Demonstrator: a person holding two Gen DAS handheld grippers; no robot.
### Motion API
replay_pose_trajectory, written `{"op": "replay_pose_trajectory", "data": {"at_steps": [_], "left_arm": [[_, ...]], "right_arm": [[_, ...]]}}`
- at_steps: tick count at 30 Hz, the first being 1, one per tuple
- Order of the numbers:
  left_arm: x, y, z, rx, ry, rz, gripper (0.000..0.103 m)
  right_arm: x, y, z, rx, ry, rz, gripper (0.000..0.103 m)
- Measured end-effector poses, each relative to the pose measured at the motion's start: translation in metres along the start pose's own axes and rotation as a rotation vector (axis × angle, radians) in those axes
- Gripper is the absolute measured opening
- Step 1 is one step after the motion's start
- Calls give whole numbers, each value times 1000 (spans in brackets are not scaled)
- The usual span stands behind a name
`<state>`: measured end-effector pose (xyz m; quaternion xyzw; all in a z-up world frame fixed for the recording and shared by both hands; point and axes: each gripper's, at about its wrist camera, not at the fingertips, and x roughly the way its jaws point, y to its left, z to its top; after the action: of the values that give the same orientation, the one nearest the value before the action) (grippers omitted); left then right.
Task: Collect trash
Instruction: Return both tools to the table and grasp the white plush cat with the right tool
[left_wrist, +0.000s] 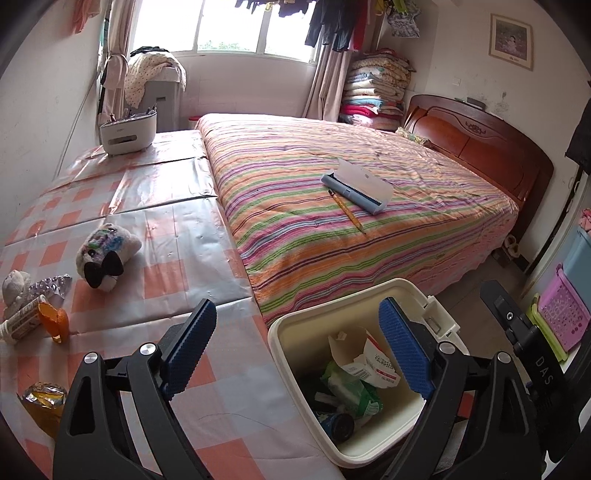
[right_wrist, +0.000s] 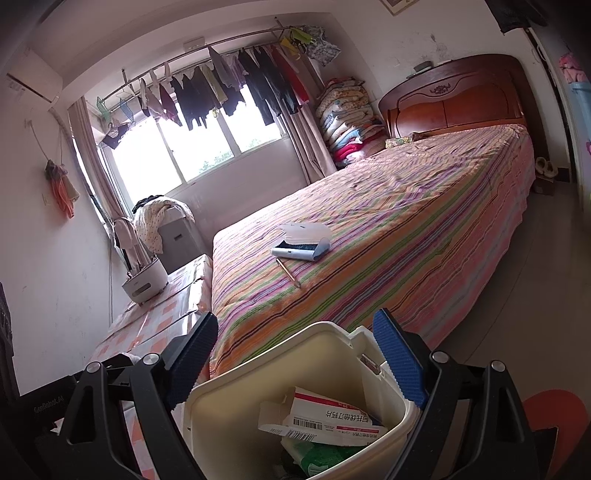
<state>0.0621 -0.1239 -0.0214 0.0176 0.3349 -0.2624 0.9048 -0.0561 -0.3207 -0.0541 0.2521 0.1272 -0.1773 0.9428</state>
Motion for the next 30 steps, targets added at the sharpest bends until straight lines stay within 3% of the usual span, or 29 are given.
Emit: {"op": "replay_pose_trajectory", "data": {"at_steps": [20, 30], "left_arm": [[-26, 99, 6, -169, -24, 124, 88], [-55, 155, 7, -237, -48, 232, 88]], "right_arm": [[17, 57, -20, -108, 58, 61, 84], [33, 105, -34, -182, 106, 130, 84]]}}
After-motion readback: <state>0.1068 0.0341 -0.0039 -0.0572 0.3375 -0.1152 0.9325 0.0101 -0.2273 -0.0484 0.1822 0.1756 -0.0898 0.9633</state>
